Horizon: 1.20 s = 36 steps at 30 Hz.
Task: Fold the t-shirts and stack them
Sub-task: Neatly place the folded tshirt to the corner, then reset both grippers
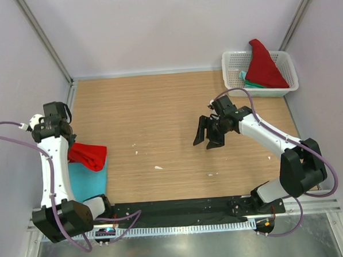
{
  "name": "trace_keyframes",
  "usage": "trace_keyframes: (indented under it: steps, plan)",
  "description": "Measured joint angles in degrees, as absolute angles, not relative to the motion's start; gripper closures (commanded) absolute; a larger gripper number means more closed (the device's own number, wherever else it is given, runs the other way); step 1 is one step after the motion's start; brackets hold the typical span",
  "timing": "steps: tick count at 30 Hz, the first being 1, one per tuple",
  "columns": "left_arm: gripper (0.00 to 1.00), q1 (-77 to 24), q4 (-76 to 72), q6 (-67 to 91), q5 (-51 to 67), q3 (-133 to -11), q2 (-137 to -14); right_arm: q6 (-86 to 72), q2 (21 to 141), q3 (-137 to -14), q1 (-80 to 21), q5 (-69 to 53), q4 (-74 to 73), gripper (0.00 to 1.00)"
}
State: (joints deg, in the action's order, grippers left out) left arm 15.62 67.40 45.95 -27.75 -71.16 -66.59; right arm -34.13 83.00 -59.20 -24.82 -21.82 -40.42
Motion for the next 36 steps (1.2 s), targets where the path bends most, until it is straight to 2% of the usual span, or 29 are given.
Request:
trace_keyframes:
  steps: [18,19,20,21,22,24,26,27,31,34,36]
  plan:
    - [1.00,19.1,65.3,42.3,-34.7,-60.3,-63.1,-33.2,83.0,-56.5,-24.8,-22.5,-40.8,0.30]
    - [0.87,19.5,65.3,42.0,-35.1,-59.7,-63.1,-33.1,82.9,-56.5,-24.8,-22.5,-40.8,0.30]
    - [0.71,19.8,65.3,41.8,-35.5,-59.2,-63.1,-33.1,82.9,-56.5,-24.8,-22.5,-40.8,0.30]
    - [0.49,20.2,65.5,41.8,-36.1,-58.8,-63.1,-33.0,82.9,-56.5,-24.8,-22.6,-40.8,0.30]
    - [0.36,20.4,65.9,42.0,-36.8,-58.7,-63.2,-32.9,82.9,-56.5,-24.8,-22.6,-40.8,0.29]
    - [0.31,20.8,66.3,42.4,-38.6,-59.1,-63.2,-32.8,82.9,-56.5,-24.8,-22.7,-40.9,0.29]
    - [0.18,21.0,68.7,43.0,-39.4,-62.4,-64.3,-32.4,82.9,-56.5,-24.8,-22.7,-41.0,0.29]
    - [0.01,20.9,69.4,43.3,-39.2,-65.1,-65.0,-32.3,82.9,-56.5,-24.8,-22.7,-41.1,0.29]
    - [0.00,15.7,69.1,47.4,-36.6,-76.5,-66.0,-31.8,82.9,-56.5,-24.5,-22.6,-41.6,0.29]
    - [0.00,6.7,66.2,50.7,-33.6,-78.2,-65.0,-31.8,82.9,-56.5,-24.4,-22.7,-41.7,0.29]
    - [0.04,0.0,65.3,52.6,-31.3,-78.0,-66.0,-31.9,82.9,-56.5,-24.3,-22.7,-41.7,0.29]
